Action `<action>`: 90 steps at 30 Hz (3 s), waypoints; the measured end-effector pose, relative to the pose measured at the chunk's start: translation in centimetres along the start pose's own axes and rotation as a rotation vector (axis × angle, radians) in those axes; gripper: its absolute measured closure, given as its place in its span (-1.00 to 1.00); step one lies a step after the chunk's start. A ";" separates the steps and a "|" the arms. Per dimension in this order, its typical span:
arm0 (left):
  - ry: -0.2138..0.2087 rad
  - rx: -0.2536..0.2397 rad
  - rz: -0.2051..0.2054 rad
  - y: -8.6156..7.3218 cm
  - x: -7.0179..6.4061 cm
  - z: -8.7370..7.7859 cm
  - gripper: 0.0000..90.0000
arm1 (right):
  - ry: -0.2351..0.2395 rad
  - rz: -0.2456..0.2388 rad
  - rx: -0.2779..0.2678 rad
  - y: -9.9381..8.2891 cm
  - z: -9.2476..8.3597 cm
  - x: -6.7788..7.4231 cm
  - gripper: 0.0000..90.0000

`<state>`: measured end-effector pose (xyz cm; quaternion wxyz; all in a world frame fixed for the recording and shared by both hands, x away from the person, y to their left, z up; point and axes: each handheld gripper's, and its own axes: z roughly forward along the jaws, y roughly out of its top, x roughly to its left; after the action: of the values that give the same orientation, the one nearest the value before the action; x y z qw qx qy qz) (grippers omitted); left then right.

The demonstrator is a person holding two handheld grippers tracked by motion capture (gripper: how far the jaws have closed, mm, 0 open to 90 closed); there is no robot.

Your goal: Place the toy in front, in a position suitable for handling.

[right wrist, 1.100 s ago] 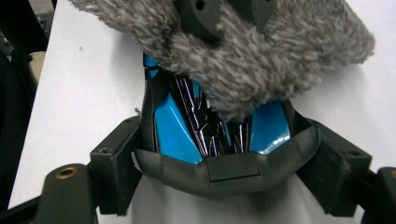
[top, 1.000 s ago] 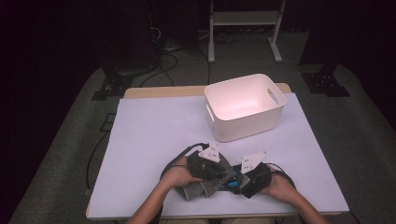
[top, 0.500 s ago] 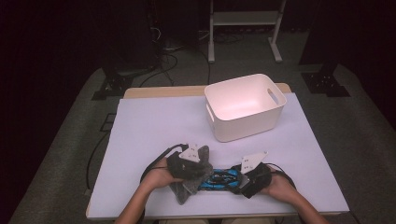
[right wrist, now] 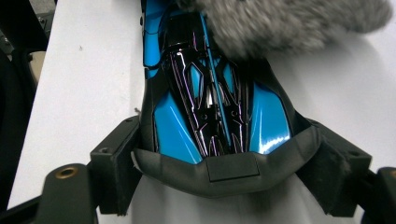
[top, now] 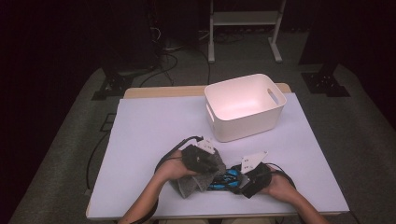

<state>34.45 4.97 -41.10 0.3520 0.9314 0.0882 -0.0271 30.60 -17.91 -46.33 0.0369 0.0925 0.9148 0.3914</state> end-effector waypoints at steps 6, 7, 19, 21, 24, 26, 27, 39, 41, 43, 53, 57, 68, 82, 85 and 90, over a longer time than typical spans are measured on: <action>-0.051 0.009 0.041 2.3 -0.5 1.9 0.77 | 0.001 -0.001 -0.003 0.0 0.0 0.0 -0.53; -0.059 0.012 0.052 2.7 -0.7 2.2 0.77 | 0.001 -0.002 -0.004 0.0 0.0 0.0 -0.53; -0.137 0.020 0.112 3.1 -2.4 2.6 0.78 | -0.003 0.005 -0.008 -0.1 0.0 0.1 -0.53; -0.154 0.029 0.135 3.3 -3.1 3.0 0.78 | 0.000 0.007 -0.009 -0.1 0.0 0.1 -0.53; -0.125 0.043 0.153 3.5 -3.5 3.8 0.78 | -0.002 0.011 -0.012 -0.2 0.0 0.1 -0.53; -0.125 0.033 0.147 3.4 -3.3 3.8 0.78 | -0.005 0.011 -0.014 -0.2 0.0 0.1 -0.53; -0.120 0.034 0.149 3.3 -3.3 3.7 0.78 | -0.005 0.011 -0.014 -0.2 0.0 0.1 -0.53; -0.070 -0.015 0.094 -0.2 -2.7 0.3 0.77 | -0.004 0.011 -0.014 -0.2 0.0 0.1 -0.52; -0.049 -0.014 0.084 -1.2 -2.5 -0.6 0.77 | -0.004 0.009 -0.015 -0.2 0.0 0.1 -0.52; -0.012 0.001 0.064 -2.3 -2.4 -1.3 0.76 | -0.004 0.010 -0.015 -0.2 0.0 0.1 -0.52; 0.051 0.031 -0.042 -6.8 -1.6 -3.8 0.74 | -0.004 0.006 -0.014 -0.2 0.0 0.1 -0.52; 0.046 0.011 -0.046 -7.1 -1.6 -3.7 0.73 | -0.004 0.007 -0.015 -0.2 0.0 0.1 -0.53; 0.020 -0.008 -0.004 -5.3 -2.0 -2.9 0.73 | -0.003 0.009 -0.015 -0.2 0.0 0.1 -0.52; -0.032 -0.028 0.032 -4.0 -2.5 -1.9 0.72 | -0.005 0.009 -0.016 -0.2 0.0 0.1 -0.52; -0.018 -0.039 0.006 -5.0 -2.1 -2.3 0.72 | -0.005 0.008 -0.015 -0.2 0.0 0.1 -0.52; 0.037 -0.033 -0.048 -6.8 -1.1 -3.4 0.72 | -0.005 0.009 -0.015 -0.2 0.0 0.1 -0.52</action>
<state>32.05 12.03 -42.85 0.3647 0.9235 0.1175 -0.0167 30.47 -18.05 -46.47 0.0382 0.0972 0.9112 0.3984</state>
